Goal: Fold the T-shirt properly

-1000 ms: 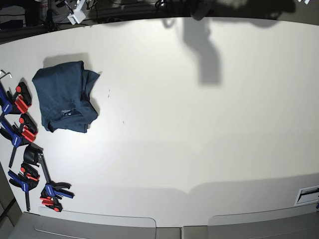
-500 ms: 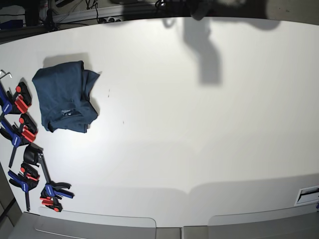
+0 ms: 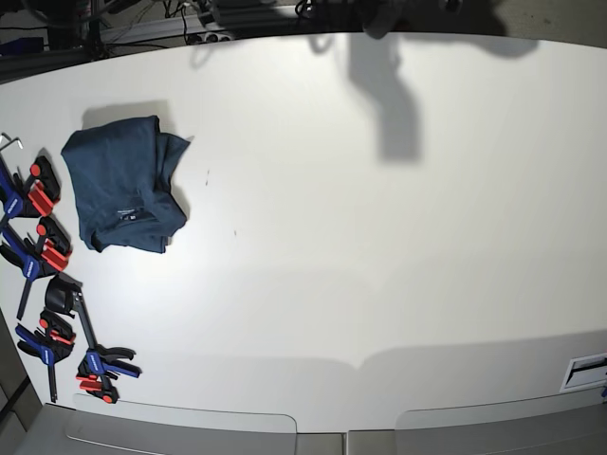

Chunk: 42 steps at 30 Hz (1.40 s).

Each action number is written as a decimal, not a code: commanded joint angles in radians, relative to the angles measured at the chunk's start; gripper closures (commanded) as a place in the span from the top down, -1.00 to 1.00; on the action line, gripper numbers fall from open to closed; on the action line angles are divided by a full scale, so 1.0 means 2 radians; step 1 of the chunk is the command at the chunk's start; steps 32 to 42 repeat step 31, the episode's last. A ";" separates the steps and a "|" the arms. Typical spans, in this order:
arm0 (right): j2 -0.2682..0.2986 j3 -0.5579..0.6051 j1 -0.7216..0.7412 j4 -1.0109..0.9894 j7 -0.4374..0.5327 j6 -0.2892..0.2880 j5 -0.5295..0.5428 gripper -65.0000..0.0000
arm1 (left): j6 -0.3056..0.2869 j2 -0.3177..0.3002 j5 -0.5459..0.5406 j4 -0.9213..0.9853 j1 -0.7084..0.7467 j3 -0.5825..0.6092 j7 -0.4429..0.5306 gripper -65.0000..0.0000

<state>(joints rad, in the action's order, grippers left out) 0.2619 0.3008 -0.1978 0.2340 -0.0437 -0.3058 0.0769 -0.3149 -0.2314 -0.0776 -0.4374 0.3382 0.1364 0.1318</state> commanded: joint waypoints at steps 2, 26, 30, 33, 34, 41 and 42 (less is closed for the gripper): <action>-0.003 0.000 0.022 -0.020 0.001 0.008 -0.001 -1.00 | -0.003 0.007 -0.001 0.026 -0.011 0.000 0.002 -1.00; -0.058 -0.083 0.083 -0.052 -0.048 0.056 0.148 -1.00 | 0.064 0.044 -0.037 0.059 -0.046 0.000 0.007 -1.00; -0.059 -0.138 0.083 -0.052 -0.048 0.056 0.147 -1.00 | 0.064 0.048 -0.036 0.059 -0.046 0.000 0.006 -1.00; -0.059 -0.147 0.083 -0.052 -0.047 0.056 0.147 -1.00 | 0.065 0.049 -0.037 0.059 -0.046 0.000 0.005 -1.00; -0.059 -0.147 0.083 -0.052 -0.047 0.056 0.147 -1.00 | 0.065 0.049 -0.037 0.059 -0.046 0.000 0.005 -1.00; -0.059 -0.147 0.083 -0.052 -0.047 0.056 0.147 -1.00 | 0.065 0.049 -0.037 0.059 -0.046 0.000 0.005 -1.00; -0.059 -0.147 0.083 -0.052 -0.047 0.056 0.147 -1.00 | 0.065 0.049 -0.037 0.059 -0.046 0.000 0.005 -1.00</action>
